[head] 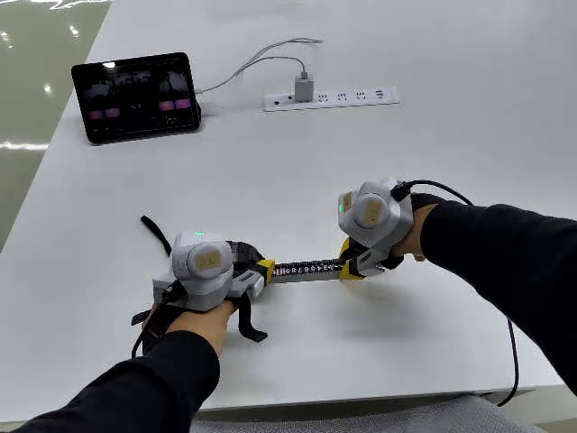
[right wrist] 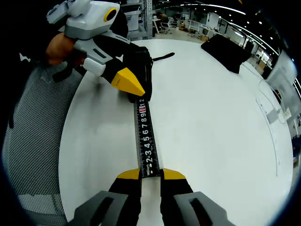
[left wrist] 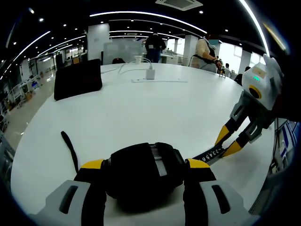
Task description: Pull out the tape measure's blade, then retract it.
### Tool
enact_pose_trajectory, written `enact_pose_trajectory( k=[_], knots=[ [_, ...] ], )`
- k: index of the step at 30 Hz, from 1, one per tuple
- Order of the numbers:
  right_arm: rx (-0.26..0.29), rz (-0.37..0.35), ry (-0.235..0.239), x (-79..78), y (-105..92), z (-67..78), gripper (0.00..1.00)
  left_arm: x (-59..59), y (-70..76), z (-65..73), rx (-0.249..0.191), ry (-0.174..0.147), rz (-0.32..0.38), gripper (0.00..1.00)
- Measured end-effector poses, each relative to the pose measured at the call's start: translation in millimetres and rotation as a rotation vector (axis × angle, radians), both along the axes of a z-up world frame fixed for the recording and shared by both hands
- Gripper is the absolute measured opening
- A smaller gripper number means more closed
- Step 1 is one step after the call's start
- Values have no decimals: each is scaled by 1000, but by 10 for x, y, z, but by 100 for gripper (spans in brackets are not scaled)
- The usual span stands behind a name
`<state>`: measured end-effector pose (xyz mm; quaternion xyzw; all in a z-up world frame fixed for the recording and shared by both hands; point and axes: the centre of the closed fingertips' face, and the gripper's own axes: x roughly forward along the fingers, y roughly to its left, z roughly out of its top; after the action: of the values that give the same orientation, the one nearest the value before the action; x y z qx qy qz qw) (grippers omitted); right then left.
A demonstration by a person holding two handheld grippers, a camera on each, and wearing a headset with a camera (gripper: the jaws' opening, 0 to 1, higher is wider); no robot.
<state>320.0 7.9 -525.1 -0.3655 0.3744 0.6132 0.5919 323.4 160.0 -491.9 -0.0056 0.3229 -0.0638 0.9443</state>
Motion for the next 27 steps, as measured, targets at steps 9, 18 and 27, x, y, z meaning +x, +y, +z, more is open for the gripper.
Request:
enact_pose_trajectory(
  k=[9, 18, 27],
  knots=[
    [13, -5, -1, 4, 42, 14, 12, -4, -2, 0, 0, 2, 0, 62],
    [30, -12, 6, -2, 98, 19, 11, -6, -3, 4, -1, -1, 3, 62],
    [47, -15, 12, -5, 160, 13, 12, -10, 1, 4, -4, 3, 2, 62]
  ],
)
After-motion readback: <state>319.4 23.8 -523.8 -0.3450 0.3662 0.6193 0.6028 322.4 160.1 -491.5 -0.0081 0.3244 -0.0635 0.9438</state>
